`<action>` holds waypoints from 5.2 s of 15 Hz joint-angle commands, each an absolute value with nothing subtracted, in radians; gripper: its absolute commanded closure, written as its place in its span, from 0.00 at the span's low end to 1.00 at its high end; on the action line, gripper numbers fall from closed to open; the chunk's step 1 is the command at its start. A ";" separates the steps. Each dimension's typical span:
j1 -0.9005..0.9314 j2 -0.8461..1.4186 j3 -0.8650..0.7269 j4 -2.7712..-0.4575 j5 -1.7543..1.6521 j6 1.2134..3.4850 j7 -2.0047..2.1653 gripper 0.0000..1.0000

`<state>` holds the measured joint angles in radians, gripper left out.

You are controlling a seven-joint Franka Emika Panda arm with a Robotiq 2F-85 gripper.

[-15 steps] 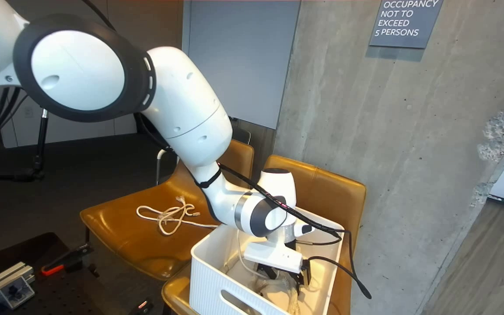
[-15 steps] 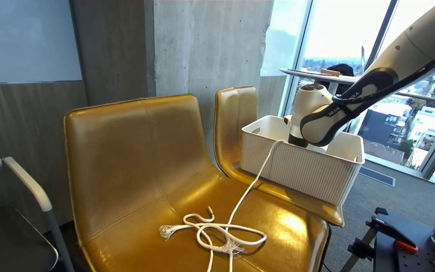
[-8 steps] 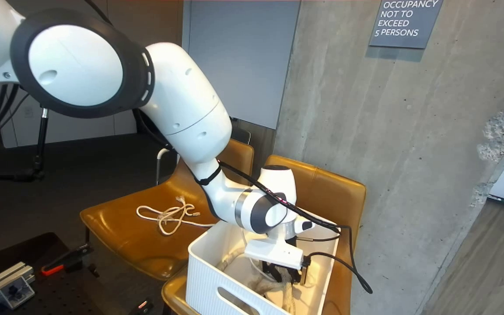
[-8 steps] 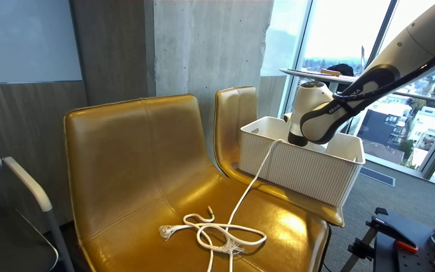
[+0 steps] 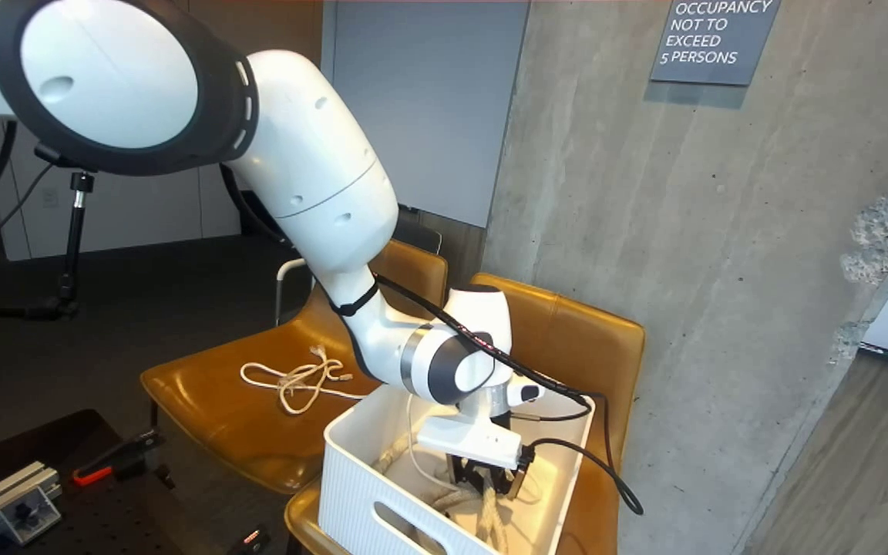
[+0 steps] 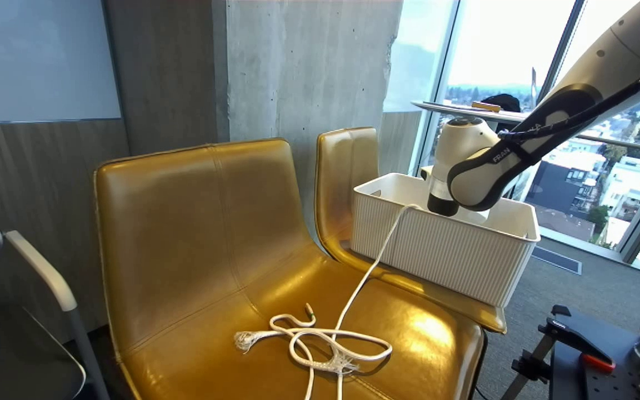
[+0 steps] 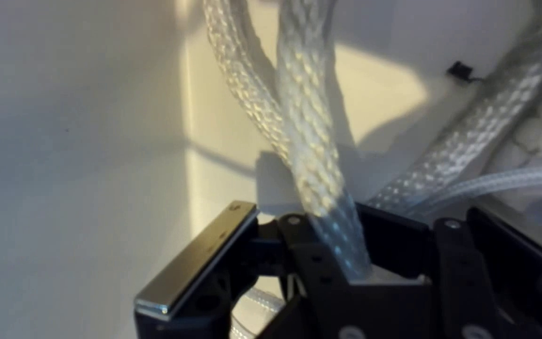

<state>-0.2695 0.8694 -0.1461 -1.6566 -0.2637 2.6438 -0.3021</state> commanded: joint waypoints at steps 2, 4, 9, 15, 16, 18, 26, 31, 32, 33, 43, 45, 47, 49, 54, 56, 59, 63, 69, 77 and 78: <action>-0.228 0.730 -0.173 -1.795 -0.279 2.650 -0.283 1.00; -0.206 0.667 -0.185 -1.836 -0.291 2.643 -0.274 1.00; -0.137 0.496 -0.221 -1.900 -0.345 2.603 -0.235 1.00; -0.002 0.309 -0.190 -1.878 -0.455 2.430 -0.111 1.00; 0.025 0.285 -0.177 -1.864 -0.474 2.388 -0.087 1.00; 0.072 0.242 -0.140 -1.830 -0.497 2.298 -0.051 1.00; 0.236 0.259 0.055 -1.503 -0.506 1.974 0.086 1.00; 0.345 0.416 0.115 -1.296 -0.499 1.849 0.203 1.00; 0.362 0.446 0.118 -1.273 -0.484 1.845 0.224 1.00; 0.386 0.491 0.121 -1.235 -0.477 1.840 0.250 1.00; 0.568 0.825 0.084 -0.872 -0.429 1.753 0.317 1.00; 0.525 0.793 0.101 -0.944 -0.436 1.752 0.345 1.00; 0.483 0.739 0.091 -1.047 -0.430 1.769 0.381 1.00; 0.438 0.697 0.082 -1.136 -0.427 1.784 0.410 1.00; 0.332 0.606 0.078 -1.389 -0.410 1.833 0.453 1.00; 0.305 0.585 0.084 -1.486 -0.398 1.877 0.467 1.00; 0.318 0.569 0.052 -1.573 -0.373 1.938 0.469 0.75; 0.317 0.512 0.028 -1.644 -0.391 1.973 0.484 0.54; 0.296 0.383 -0.008 -1.699 -0.480 1.973 0.447 0.10; 0.175 0.340 -0.046 -1.793 -0.556 2.080 0.379 0.00; 0.156 0.345 -0.054 -1.803 -0.559 2.105 0.365 0.00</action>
